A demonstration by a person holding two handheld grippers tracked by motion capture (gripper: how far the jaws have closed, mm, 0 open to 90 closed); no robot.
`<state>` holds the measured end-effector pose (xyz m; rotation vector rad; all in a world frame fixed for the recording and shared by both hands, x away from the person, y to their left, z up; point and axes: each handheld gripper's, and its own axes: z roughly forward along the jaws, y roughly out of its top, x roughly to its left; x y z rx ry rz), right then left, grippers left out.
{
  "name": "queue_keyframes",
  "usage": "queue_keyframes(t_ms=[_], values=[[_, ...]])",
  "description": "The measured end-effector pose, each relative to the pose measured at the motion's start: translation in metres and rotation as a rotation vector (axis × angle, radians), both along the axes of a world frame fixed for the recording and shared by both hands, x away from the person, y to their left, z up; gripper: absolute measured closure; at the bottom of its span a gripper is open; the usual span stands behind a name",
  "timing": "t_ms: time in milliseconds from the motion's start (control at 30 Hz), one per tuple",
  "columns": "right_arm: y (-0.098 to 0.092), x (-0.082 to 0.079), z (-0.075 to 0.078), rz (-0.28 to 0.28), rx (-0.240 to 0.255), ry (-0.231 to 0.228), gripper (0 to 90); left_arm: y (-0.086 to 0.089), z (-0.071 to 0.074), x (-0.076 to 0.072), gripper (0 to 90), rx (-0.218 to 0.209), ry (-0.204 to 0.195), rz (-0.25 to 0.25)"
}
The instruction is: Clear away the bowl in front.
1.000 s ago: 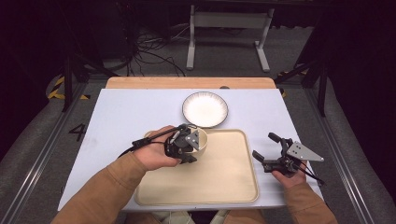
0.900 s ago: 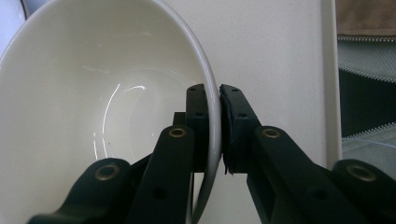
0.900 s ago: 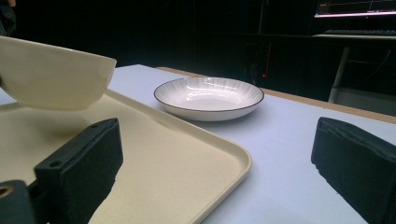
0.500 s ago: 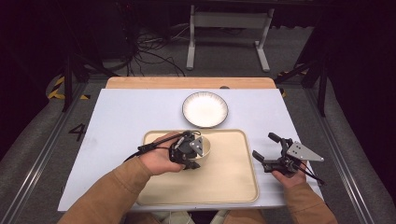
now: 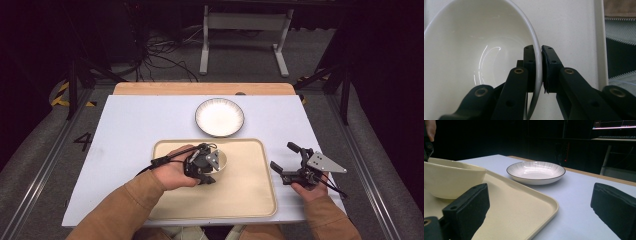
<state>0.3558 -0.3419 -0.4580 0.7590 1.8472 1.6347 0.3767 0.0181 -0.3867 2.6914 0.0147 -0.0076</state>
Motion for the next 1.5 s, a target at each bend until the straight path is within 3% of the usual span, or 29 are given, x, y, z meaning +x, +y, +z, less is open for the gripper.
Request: queue_keyframes(t_ms=[500, 800, 1067, 1300, 1500], values=[[0.0, 0.0, 0.0, 0.0, -0.002, -0.001, 2.9, 0.001, -0.008, -0.003, 82.9, 0.027, 0.045, -0.003], [0.0, 0.0, 0.0, 0.001, -0.002, -0.001, 3.0, 0.0, -0.013, -0.005, 79.7, 0.037, 0.058, -0.016], [0.0, 0.0, 0.0, 0.0, -0.002, 0.001, 3.0, -0.002, -0.018, -0.008, 73.4, 0.032, 0.098, -0.019], [0.0, 0.0, 0.0, -0.001, -0.002, 0.001, 3.1, 0.002, -0.017, -0.009, 66.8, 0.009, 0.099, -0.003], [0.0, 0.0, 0.0, -0.002, 0.001, 0.003, 3.0, 0.008, -0.009, -0.012, 58.3, -0.061, 0.101, 0.027]])
